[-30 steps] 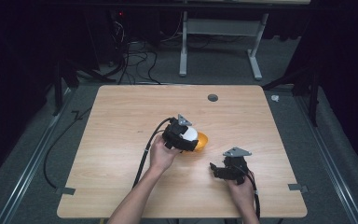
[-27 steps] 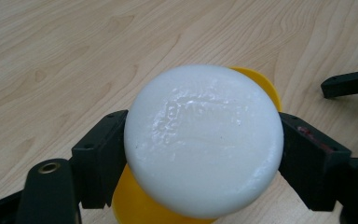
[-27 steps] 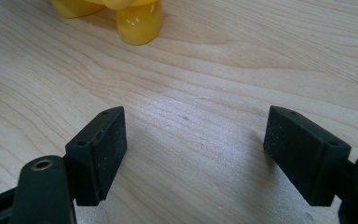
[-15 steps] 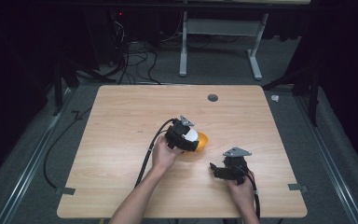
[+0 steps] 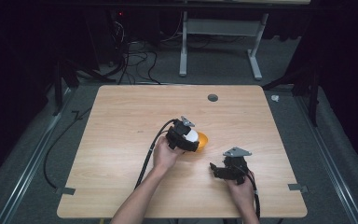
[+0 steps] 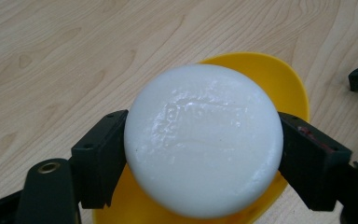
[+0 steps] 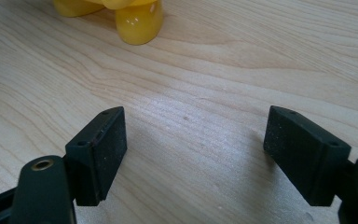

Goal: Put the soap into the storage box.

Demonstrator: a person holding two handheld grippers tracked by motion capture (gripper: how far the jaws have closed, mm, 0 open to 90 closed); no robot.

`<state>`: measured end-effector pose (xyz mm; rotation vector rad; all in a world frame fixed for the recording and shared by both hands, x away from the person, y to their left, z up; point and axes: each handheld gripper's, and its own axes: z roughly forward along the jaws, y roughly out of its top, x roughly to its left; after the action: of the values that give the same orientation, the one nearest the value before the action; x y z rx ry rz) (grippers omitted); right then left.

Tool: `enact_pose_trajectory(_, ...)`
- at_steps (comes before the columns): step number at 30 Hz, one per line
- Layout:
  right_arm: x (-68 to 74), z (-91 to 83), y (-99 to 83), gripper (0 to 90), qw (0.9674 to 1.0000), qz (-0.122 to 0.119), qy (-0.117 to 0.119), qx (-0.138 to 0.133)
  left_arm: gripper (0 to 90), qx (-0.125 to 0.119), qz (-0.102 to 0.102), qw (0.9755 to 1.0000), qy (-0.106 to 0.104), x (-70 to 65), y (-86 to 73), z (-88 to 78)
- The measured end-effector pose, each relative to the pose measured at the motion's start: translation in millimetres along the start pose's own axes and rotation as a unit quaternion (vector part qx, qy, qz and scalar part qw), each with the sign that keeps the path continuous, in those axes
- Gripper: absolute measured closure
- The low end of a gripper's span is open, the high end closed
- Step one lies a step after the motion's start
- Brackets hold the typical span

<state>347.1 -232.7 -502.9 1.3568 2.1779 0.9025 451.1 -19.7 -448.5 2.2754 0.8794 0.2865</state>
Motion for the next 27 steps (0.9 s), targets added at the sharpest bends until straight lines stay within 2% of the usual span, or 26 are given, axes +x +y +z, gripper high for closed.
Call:
enact_pose_trajectory(3, 0.1, 0.0, 0.0, 22.2, 1.0, 0.001, 0.0, 0.0, 23.1, -0.001, -0.005, 1.0, 0.002, 0.0, -0.2, 0.9)
enact_pose_trajectory(6, 0.0, 0.0, 0.0, 22.2, 1.0, 0.001, 0.001, 0.0, 22.8, 0.001, -0.002, 1.0, 0.009, -1.6, -0.1, 0.8)
enact_pose_trajectory(9, -0.1, 0.0, 0.0, 22.1, 1.0, 0.0, 0.001, 0.0, 23.7, -0.02, -0.004, 0.9997, 0.01, -2.4, 2.1, -5.9)
enact_pose_trajectory(12, 0.1, 0.0, 0.0, 22.1, 1.0, -0.001, 0.0, 0.0, 24.3, -0.03, -0.008, 0.9995, 0.012, -1.1, 3.5, -11.7)
enact_pose_trajectory(17, 0.1, 0.0, 0.0, 22.1, 1.0, 0.0, 0.001, 0.0, 22.8, -0.026, -0.008, 0.9995, 0.016, 1.3, 2.3, -16.1)
enact_pose_trajectory(27, 0.4, 0.0, 0.1, 22.2, 1.0, 0.0, 0.001, 0.0, 22.7, -0.038, -0.008, 0.999, 0.022, 2.8, 0.9, -27.9)
